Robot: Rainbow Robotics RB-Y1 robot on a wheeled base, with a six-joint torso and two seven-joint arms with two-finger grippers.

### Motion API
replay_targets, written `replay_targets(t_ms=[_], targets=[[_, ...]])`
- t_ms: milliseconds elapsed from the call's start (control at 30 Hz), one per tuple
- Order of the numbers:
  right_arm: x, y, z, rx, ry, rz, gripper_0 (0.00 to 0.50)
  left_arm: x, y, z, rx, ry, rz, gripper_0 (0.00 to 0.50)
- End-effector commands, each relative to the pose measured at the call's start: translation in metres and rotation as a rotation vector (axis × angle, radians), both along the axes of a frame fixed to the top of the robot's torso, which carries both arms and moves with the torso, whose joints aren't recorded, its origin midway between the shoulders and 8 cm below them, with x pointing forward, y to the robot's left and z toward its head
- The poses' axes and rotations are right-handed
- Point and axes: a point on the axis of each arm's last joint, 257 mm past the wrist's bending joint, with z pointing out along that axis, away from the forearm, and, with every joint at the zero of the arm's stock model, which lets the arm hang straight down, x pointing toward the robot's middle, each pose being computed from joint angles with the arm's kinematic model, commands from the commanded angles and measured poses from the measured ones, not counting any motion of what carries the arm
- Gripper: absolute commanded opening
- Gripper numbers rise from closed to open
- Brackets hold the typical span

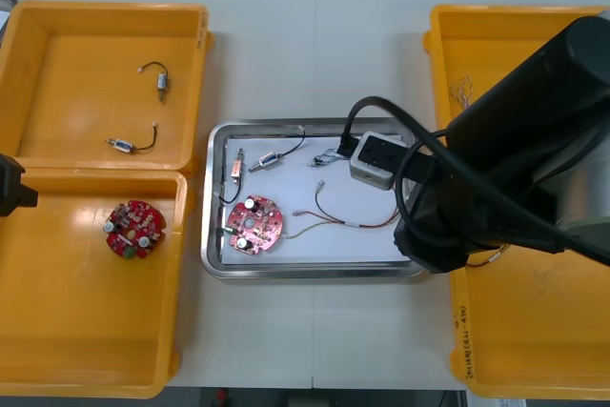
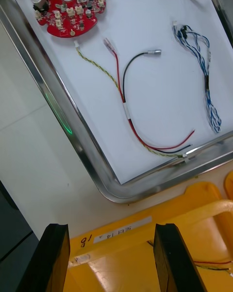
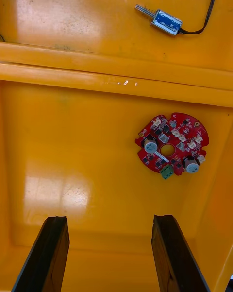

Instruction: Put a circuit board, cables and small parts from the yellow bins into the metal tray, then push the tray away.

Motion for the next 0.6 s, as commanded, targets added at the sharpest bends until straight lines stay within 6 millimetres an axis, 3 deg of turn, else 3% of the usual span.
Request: replay_targets(t_ms=[33,200,600], targets=[[0.001,0.033,0.004,-0.021,-0.037,0.083,0.5,-0.006,0.012,0.01,0.066,-0.007,-0.029,0.5],[0.006,0.053,-0.004,-0.052,-0.009,0.155,0.5,-0.007,0.008,0.001,0.041,0.012,-0.028,0.5],[0.031,0.078,-0.024,-0.185,-0.055,0.356,0.5,-0.007,0.008,0.001,0.041,0.012,-0.028,0.5]])
